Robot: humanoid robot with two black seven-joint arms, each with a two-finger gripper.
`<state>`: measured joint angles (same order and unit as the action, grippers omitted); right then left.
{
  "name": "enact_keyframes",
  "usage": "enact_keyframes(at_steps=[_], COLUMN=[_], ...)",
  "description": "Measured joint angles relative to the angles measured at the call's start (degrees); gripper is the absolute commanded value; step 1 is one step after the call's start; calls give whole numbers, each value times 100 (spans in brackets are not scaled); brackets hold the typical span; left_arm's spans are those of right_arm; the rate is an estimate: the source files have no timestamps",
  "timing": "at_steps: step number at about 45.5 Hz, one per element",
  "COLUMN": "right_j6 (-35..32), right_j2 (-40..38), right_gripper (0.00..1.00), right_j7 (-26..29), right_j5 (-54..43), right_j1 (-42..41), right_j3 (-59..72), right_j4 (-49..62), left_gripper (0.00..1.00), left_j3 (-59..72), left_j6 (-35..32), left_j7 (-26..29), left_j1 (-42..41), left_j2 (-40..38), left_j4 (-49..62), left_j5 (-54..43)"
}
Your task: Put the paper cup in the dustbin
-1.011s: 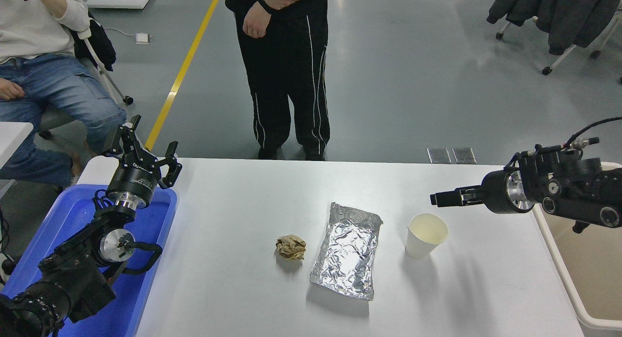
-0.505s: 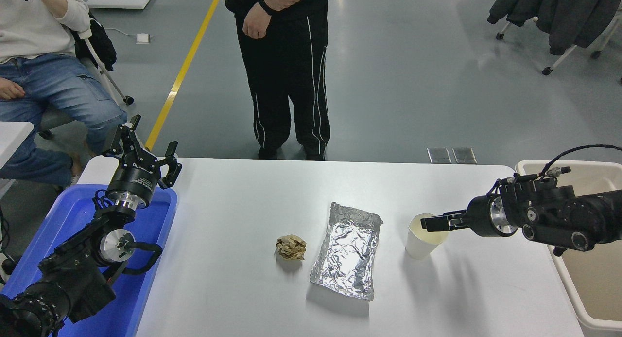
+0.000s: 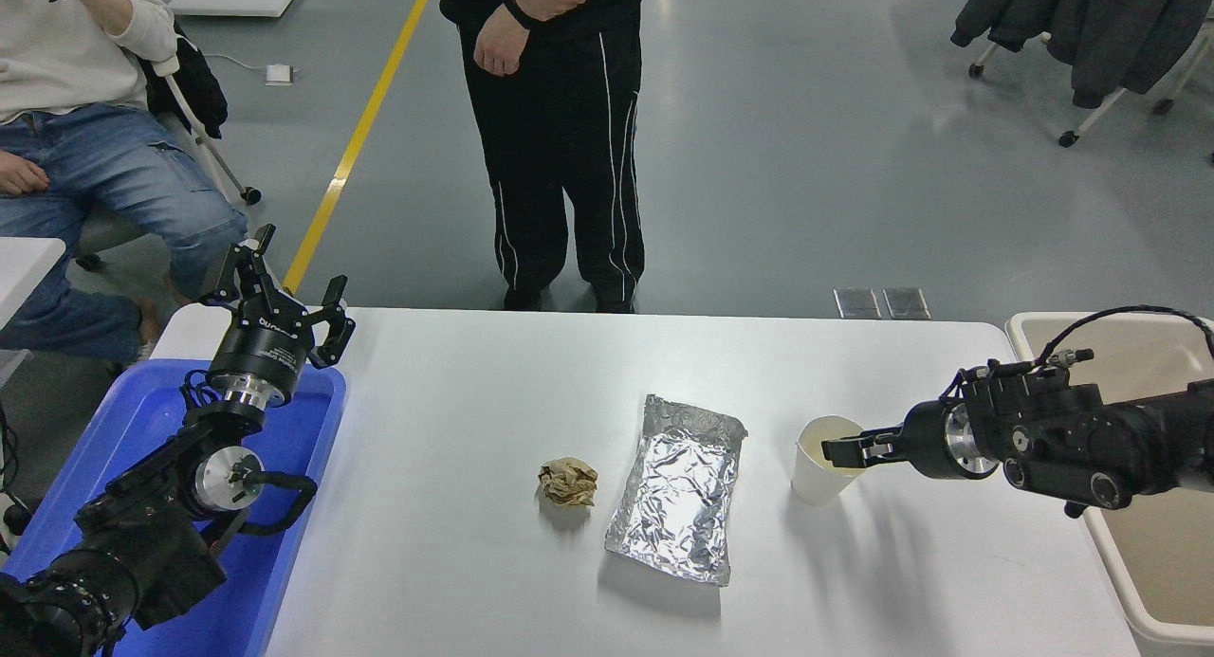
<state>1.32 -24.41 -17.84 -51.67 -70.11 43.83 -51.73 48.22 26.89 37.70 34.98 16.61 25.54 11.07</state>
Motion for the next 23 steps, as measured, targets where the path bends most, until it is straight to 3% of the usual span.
enact_keyframes(at_steps=[23], right_j6=[-8], right_j2=[4], right_gripper=[0], right_j7=[-15], right_j5=[6], right_j1=[175], right_j3=[-28], right_j4=[81], left_gripper=[100], left_j3=[2], left_j6=[0], left_j7=[0], left_j1=[0], left_j2=[0], left_j4=[3], left_j5=[0])
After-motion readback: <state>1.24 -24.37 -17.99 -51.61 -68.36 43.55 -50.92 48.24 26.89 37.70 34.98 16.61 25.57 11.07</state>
